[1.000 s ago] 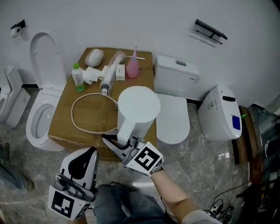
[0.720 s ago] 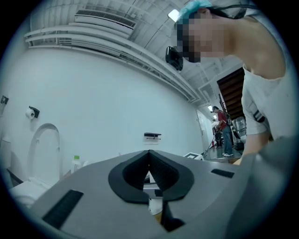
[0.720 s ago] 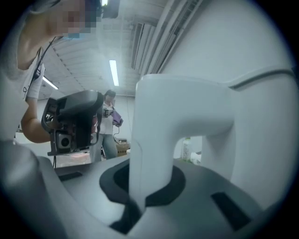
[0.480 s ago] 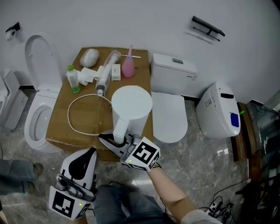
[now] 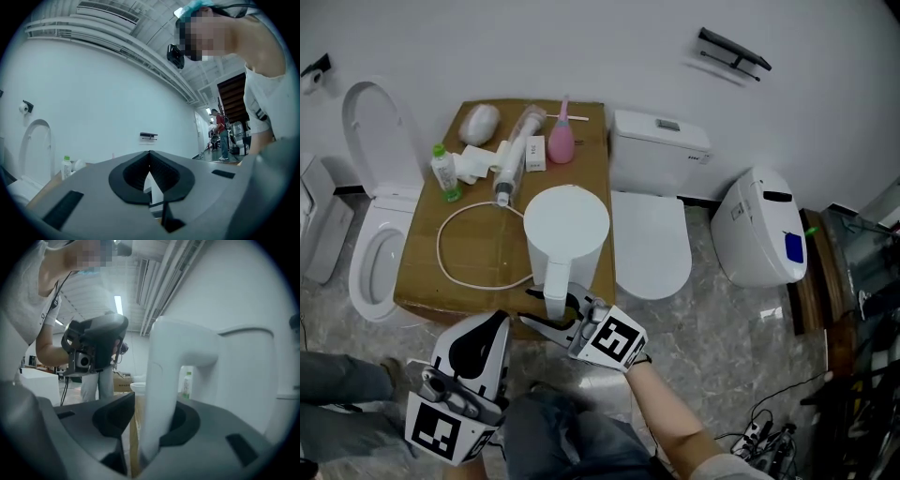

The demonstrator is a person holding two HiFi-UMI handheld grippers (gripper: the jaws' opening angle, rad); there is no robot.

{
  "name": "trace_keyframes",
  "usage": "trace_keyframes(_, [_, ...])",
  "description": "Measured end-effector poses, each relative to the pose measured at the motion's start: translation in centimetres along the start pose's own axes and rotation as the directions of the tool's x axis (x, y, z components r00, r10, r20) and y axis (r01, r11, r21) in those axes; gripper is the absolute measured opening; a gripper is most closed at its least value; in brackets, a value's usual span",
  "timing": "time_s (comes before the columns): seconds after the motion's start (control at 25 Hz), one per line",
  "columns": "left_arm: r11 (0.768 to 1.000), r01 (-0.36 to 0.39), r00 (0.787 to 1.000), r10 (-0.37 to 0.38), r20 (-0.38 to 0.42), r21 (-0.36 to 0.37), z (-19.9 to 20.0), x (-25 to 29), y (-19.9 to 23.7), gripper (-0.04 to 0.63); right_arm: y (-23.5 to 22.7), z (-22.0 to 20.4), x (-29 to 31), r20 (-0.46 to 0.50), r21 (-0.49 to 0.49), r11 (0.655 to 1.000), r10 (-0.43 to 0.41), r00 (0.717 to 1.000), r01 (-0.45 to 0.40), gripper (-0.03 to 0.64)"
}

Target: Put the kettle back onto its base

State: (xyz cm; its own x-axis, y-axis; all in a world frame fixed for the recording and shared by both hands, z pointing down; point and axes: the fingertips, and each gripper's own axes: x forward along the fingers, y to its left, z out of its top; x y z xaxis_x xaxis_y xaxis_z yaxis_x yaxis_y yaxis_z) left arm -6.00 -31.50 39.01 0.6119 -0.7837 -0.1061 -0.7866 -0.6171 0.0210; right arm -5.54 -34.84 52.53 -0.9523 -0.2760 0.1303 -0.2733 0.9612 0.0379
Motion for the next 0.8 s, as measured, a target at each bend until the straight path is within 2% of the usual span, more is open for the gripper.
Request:
trace_keyframes(0.12, [1.000,0.019,1.000,-0.019,-0.016,0.001,0.5,0.4,-0.7,0.002,-0.9,-0.7,-1.9,-0.068,-0.003,0.997,-0.072,0.995,0.072,0.147])
trace_keyframes(0.24, [0.999,0.036,0.999,-0.036,-0.019,-0.002,1.4,0.7,-1.4,0.002,-1.9,-1.4,-3.7,-0.120,0.043,0.990,-0.131,0.984,0.137,0.189])
trace_keyframes(0.4, [0.999,0.051,0.999,-0.051,-0.015,-0.004,2.6,0.8,-2.6,0.002,-1.7,-1.8,-4.8,-0.104,0.047,0.991,-0.116,0.988,0.121,0.198])
trace_keyframes(0.6, [0.997,0.078,0.997,-0.078,-0.018,0.022,3.5,0.3,-3.7,0.002,-2.4,-0.5,-7.1,-0.001,0.156,0.987,-0.029,1.000,0.029,0.229])
trace_keyframes(0.8, [0.998,0.064,0.998,-0.064,-0.022,0.018,3.0,0.1,-3.7,0.002,-4.4,1.5,-10.0,-0.008,0.105,0.992,-0.067,0.998,0.067,0.230])
